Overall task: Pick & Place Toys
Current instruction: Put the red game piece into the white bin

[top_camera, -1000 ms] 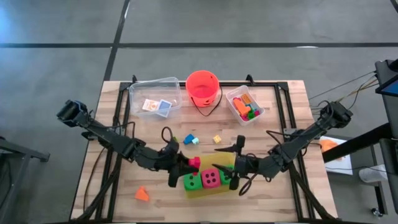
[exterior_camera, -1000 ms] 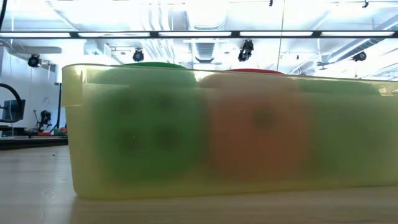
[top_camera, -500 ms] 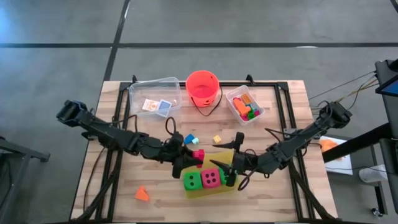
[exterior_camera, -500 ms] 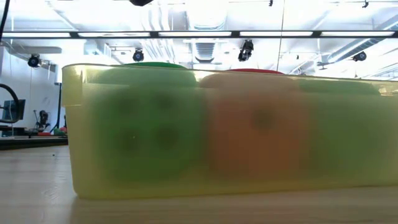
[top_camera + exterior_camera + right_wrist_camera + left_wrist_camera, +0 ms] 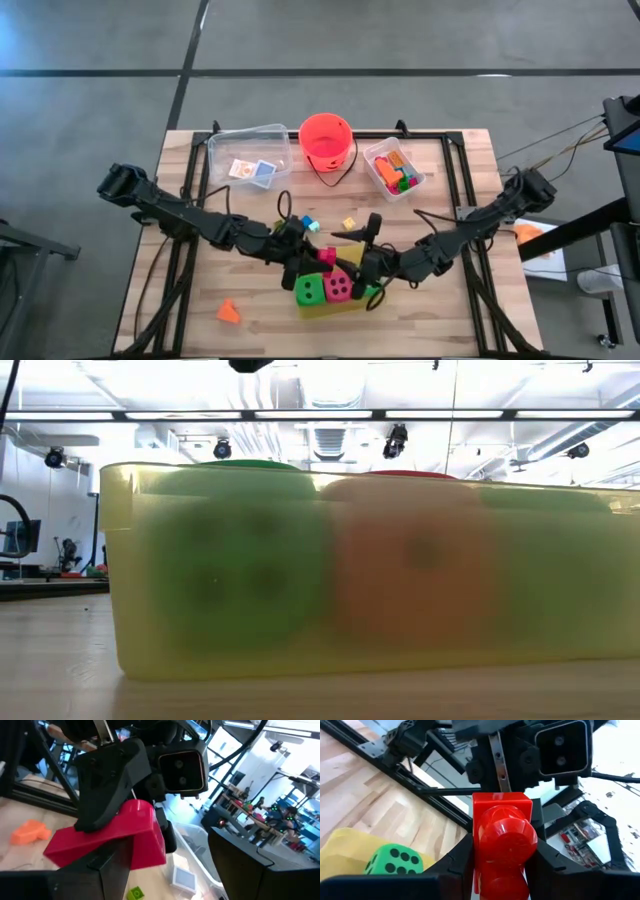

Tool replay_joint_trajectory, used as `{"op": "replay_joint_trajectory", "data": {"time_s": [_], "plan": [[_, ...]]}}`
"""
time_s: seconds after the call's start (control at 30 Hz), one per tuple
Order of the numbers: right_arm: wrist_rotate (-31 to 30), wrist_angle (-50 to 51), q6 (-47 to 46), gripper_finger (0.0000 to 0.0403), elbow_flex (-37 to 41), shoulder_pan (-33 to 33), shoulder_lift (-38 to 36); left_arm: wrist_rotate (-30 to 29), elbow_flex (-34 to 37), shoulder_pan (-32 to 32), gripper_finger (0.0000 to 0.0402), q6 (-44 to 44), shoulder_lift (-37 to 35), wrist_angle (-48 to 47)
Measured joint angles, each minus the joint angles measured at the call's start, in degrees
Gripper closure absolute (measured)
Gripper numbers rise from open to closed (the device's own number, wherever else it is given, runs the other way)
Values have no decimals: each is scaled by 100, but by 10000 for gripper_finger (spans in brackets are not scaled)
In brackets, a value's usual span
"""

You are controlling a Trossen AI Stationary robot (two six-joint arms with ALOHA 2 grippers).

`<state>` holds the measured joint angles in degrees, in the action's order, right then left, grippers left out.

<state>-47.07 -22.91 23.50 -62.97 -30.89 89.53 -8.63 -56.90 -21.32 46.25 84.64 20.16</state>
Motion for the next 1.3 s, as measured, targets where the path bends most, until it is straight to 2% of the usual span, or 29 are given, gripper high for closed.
{"op": "replay_joint_trajectory", "data": {"time_s": [0.13, 0.23, 0.33, 0.5, 0.57, 0.77, 0.93, 1.17, 1.3], "plan": [[25, -1, 78, 159, -174, 11, 57, 133, -9, -7, 287, 0, -2, 20], [76, 3, 95, 194, -272, 18, 141, 212, -9, -11, 287, 0, -7, 3], [88, 26, 161, 252, -314, 19, 206, 224, -11, -7, 287, -8, -7, 0], [97, 148, 222, 375, -318, 15, 237, 204, -9, 0, 287, -30, -7, -26], [96, 197, 218, 382, -318, 14, 235, 204, -9, 0, 273, -89, -6, -41], [57, 400, -7, 392, -318, 26, 206, 225, -9, -7, 146, -190, -4, -93], [54, 565, -66, 394, -319, 20, 202, 225, -9, -7, 69, -147, -4, -196], [38, 794, -390, 394, -320, 24, 173, 247, -9, -11, 10, -147, -223, -882], [38, 1025, -614, 394, -322, 27, 110, 246, -9, -15, 7, -268, -392, -1142]]}}
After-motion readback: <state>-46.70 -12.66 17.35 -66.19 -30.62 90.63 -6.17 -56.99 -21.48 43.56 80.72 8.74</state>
